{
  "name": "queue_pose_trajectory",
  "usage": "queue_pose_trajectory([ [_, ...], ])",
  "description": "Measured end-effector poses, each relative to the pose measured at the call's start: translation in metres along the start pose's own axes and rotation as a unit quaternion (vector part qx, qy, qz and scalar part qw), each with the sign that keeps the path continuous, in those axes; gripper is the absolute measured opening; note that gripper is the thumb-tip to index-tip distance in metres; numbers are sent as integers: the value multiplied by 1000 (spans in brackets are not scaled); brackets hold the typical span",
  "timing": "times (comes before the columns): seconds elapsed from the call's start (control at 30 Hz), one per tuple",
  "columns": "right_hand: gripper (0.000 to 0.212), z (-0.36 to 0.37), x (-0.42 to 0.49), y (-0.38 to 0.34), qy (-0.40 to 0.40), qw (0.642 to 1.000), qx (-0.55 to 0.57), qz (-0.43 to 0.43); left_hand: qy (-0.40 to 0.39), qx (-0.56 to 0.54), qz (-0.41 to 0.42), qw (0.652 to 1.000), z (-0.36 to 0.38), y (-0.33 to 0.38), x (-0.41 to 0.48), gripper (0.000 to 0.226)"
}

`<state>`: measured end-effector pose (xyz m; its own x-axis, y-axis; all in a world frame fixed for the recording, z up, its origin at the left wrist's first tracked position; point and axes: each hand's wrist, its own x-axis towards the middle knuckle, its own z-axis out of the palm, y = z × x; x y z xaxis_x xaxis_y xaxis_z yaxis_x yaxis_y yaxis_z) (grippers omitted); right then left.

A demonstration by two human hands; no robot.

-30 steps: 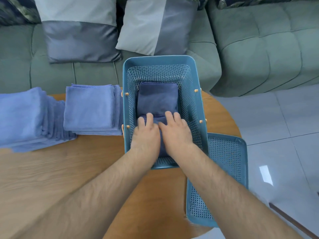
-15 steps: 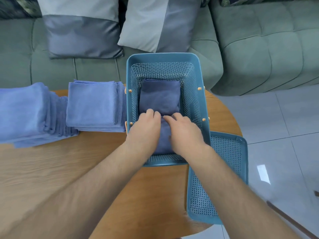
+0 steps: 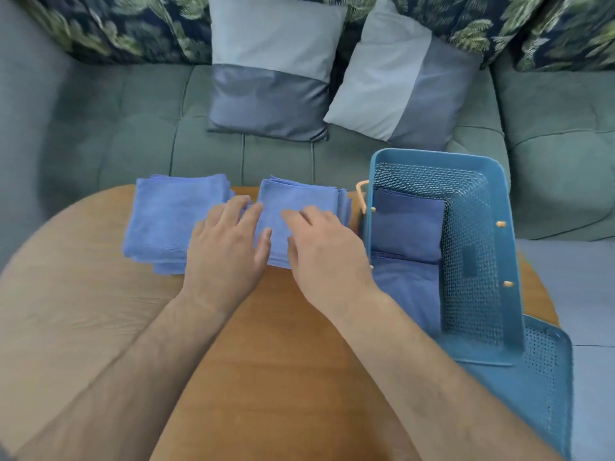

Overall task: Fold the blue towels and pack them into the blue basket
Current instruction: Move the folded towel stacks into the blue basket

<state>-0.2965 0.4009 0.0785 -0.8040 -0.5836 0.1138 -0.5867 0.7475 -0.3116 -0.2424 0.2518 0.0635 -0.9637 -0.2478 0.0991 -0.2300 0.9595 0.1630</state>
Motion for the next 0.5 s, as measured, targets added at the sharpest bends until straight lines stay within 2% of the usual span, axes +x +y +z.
queue_pose_trajectory([
  [0.07, 31, 17, 13, -29, -18, 1000, 14, -16, -5, 2, -31, 1000, 0, -30, -3, 36],
  [0.23, 47, 62, 43, -83, -98, 993, 61, -19, -26, 7, -113, 993, 2, -98, -16, 39],
  [0.4, 49, 90, 60, -117, -152, 985, 73, 36, -101, -13, -232, 967, 10, -140, -22, 59],
  [0.5, 50, 101, 65, -128, -170, 979, 70, 89, -147, -63, -265, 951, 13, -153, -22, 65],
])
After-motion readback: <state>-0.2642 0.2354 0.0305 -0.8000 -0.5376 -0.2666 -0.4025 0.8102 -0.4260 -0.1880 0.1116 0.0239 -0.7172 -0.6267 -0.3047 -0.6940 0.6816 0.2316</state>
